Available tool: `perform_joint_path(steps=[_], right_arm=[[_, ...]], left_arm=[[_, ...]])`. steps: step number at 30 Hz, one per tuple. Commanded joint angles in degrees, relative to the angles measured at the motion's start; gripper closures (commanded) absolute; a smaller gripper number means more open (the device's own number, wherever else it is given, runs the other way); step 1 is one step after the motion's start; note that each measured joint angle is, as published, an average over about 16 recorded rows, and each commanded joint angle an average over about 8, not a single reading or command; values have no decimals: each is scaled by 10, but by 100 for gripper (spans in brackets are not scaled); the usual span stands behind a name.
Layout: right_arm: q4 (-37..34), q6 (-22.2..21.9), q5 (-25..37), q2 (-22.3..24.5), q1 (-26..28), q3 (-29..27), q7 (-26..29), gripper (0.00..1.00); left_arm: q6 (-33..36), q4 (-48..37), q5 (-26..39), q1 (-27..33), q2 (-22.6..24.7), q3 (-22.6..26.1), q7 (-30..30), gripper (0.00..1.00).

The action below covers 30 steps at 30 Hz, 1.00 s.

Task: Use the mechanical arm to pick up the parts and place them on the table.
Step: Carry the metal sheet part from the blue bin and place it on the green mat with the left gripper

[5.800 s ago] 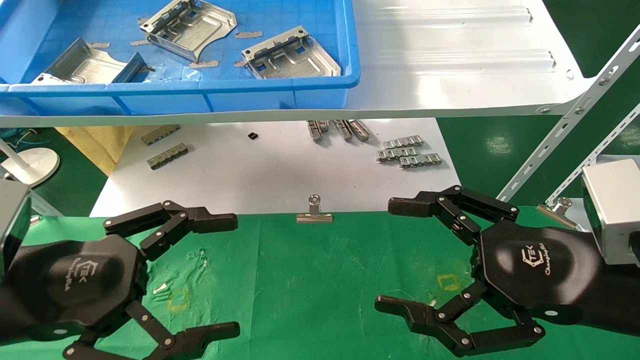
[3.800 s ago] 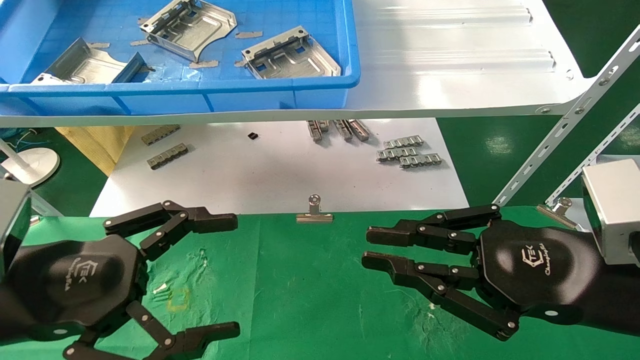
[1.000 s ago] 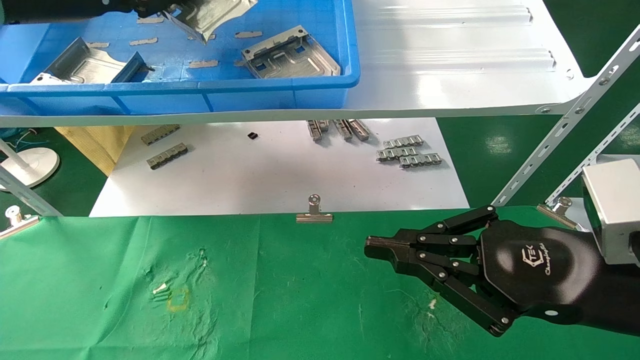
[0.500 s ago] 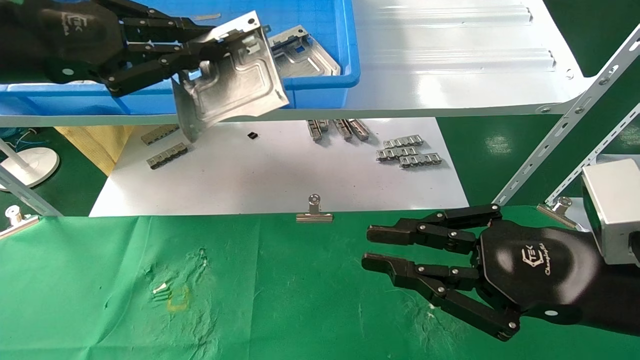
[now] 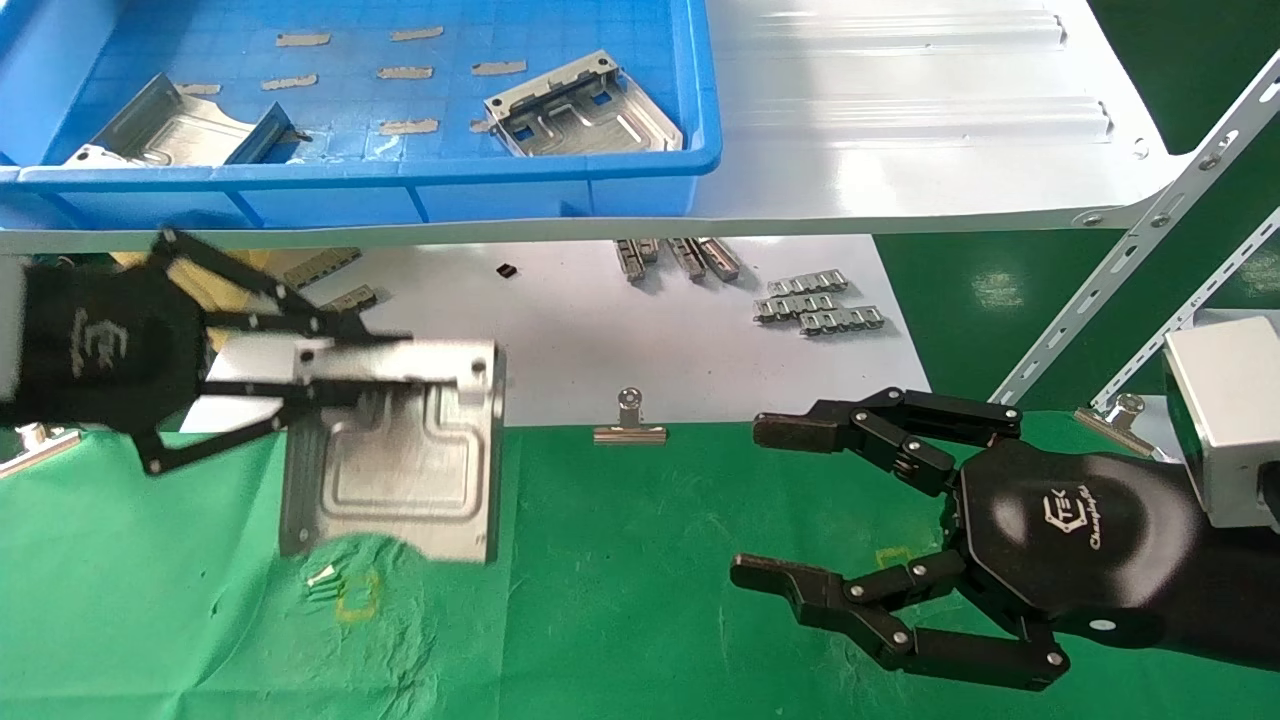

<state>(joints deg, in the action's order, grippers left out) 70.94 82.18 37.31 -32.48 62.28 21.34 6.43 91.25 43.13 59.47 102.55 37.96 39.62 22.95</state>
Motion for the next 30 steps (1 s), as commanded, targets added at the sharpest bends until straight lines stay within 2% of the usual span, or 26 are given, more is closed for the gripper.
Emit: perform_joint_path(steps=[1,8,17,18,25,26,30], right_arm=[[0,0,0,0,0,0,0,0],[0,0,0,0,0,0,0,0],[0,0,0,0,0,0,0,0],[0,0,0,0,0,0,0,0],[0,0,0,0,0,0,0,0],[0,0,0,0,0,0,0,0],[0,0,0,0,0,0,0,0]], left_arm=[[-4,36,-4,-13,-23,31,8,100],[-14,-49,41,-33,-9,81,73,100],[-39,-150,63,-75,29,104,174,100],[-42,-160,66,-77,34,106,184,96],[-59,-224,86,-78,62,116,224,9],[-59,-233,89,-76,65,117,226,1],[-53,-264,99,-67,76,123,239,0]])
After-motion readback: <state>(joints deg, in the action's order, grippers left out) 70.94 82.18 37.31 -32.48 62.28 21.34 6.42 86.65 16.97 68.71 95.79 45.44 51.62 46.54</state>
